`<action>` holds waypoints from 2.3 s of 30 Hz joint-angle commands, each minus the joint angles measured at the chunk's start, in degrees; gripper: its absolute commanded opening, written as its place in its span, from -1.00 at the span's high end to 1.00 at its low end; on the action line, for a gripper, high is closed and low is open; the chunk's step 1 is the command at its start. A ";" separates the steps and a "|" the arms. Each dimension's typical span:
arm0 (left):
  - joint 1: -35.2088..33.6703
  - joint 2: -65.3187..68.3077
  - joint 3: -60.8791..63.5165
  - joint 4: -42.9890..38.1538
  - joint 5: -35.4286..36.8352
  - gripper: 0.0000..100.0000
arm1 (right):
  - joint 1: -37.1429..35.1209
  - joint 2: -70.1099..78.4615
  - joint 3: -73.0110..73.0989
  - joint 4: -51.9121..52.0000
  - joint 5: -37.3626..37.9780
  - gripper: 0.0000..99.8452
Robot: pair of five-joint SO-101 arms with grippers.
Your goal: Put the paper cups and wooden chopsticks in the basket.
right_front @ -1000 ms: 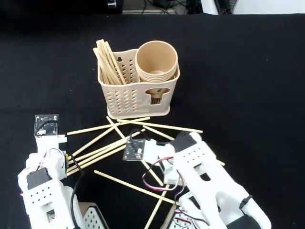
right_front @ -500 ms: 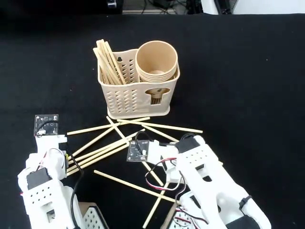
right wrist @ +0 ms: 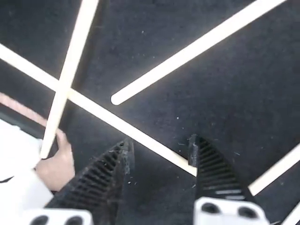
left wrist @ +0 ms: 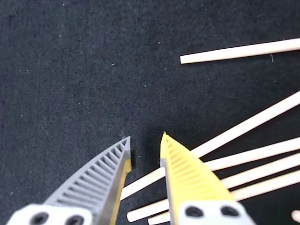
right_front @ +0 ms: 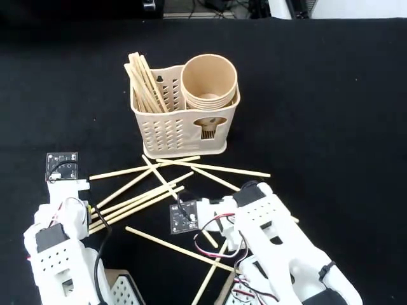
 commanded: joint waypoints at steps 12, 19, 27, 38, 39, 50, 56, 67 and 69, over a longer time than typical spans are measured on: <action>0.66 -0.44 -0.22 -1.23 0.62 0.77 | -0.88 0.84 -2.51 2.02 4.13 0.60; 0.66 -0.44 -0.22 -1.23 0.62 0.77 | -0.88 1.54 -2.42 2.11 4.13 0.60; 0.66 -0.44 -0.22 -1.23 0.62 0.77 | -0.62 17.54 -4.35 -2.02 3.87 0.60; 0.66 -0.44 -0.22 -1.23 0.62 0.77 | -0.62 21.58 -7.87 -2.55 -0.35 0.95; 0.66 -0.44 -0.22 -1.23 0.62 0.77 | -0.62 20.44 -8.13 -2.55 -1.23 0.98; 0.66 -0.44 -0.22 -1.23 0.62 0.77 | -0.53 0.57 -10.15 0.26 -10.37 0.97; 0.66 -0.44 -0.22 -1.23 0.62 0.77 | 0.97 -2.51 -9.98 9.76 -9.93 0.97; 0.66 -0.44 -0.22 -1.23 0.62 0.77 | 5.36 12.18 -9.54 4.92 -3.43 0.98; 0.66 -0.44 -0.22 -1.23 0.62 0.77 | 5.36 13.23 -9.63 2.02 -3.69 0.98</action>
